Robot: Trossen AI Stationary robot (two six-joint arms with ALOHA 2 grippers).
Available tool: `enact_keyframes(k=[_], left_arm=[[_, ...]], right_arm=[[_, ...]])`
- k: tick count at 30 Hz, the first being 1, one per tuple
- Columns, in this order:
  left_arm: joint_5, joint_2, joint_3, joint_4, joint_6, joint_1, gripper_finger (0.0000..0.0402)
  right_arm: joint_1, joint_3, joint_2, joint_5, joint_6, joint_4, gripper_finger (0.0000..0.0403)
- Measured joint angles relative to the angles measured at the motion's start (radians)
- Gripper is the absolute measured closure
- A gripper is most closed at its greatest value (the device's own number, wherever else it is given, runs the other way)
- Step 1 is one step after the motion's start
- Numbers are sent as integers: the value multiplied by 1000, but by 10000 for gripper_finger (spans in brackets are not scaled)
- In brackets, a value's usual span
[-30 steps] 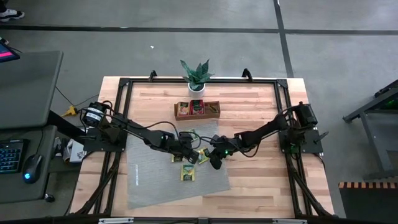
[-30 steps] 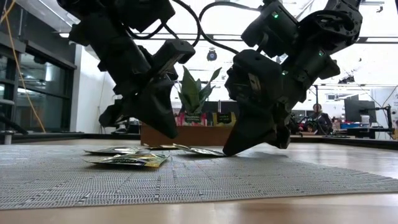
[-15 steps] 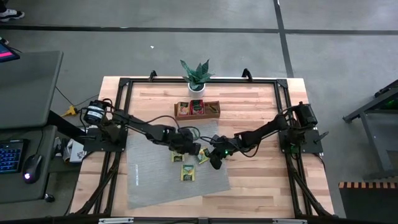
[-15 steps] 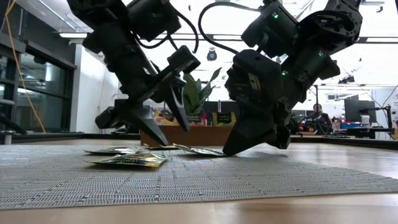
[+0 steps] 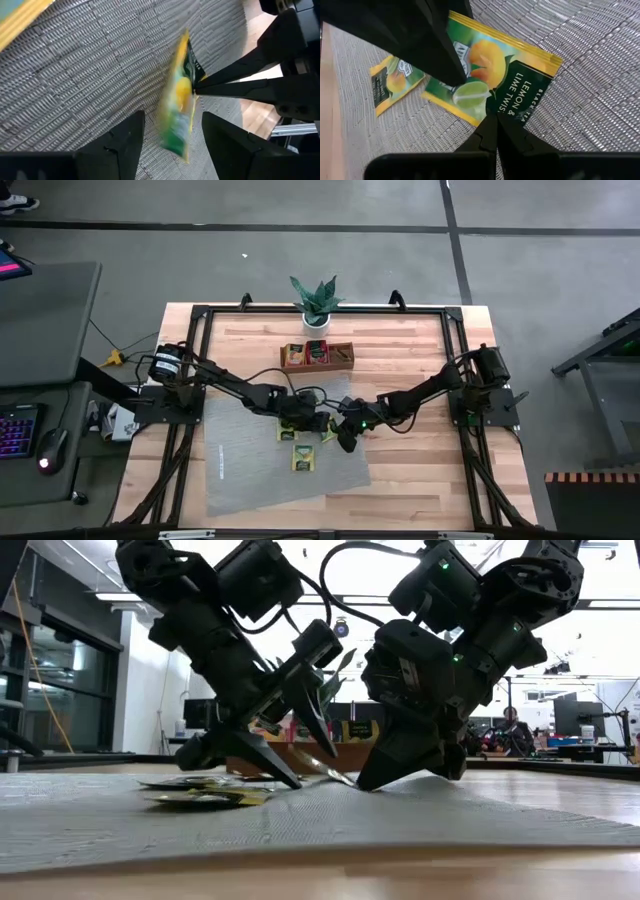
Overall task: Pick & Place Tea
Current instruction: Put the yellow tea bag into the right section of the wooden organizer
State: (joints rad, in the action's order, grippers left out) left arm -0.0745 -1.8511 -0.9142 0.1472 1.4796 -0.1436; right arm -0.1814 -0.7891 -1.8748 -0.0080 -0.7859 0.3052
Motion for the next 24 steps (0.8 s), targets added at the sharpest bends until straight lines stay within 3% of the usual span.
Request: enact_keyframes(k=[8,21,24], left_arm=[[0,-4,0,17,-14,0,216],[-39,-9,2,17,-62,0,383],[-45,-9,2,17,-69,0,393]], right_arm=[[0,0,0,-2,0,-4,403],[0,-2,0,-20,0,-9,403],[0,-2,0,-24,0,-9,403]])
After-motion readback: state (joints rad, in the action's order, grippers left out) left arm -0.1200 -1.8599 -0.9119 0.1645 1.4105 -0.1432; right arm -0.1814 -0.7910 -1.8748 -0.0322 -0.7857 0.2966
